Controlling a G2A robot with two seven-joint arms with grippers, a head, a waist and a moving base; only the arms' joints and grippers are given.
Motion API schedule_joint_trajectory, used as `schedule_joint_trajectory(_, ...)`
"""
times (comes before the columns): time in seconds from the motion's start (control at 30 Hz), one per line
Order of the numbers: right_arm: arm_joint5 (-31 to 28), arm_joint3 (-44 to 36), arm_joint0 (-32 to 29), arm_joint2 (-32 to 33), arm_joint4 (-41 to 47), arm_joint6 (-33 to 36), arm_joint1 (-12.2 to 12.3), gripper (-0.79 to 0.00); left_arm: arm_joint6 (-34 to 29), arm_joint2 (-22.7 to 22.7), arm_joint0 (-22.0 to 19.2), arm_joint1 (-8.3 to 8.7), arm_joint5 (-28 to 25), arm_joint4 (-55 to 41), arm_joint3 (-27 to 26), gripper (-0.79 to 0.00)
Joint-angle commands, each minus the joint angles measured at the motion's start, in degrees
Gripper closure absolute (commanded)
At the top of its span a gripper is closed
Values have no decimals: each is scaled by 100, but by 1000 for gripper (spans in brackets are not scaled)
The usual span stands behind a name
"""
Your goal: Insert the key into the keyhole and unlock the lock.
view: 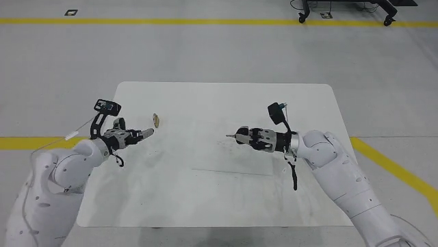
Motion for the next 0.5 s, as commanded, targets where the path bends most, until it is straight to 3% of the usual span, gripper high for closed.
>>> schedule_joint_trajectory(0.0, 0, 0, 0, 0, 0, 0, 0, 0, -75, 441, -365, -42, 299, 490, 240, -785)
schedule_joint_trajectory(0.2, 0, 0, 0, 0, 0, 0, 0, 0, -87, 1146, -1019, -165, 870, 994, 714, -717)
schedule_joint_trajectory(0.47, 0, 0, 0, 0, 0, 0, 0, 0, -136, 1586, -1409, -283, 1223, 1185, 1115, -705)
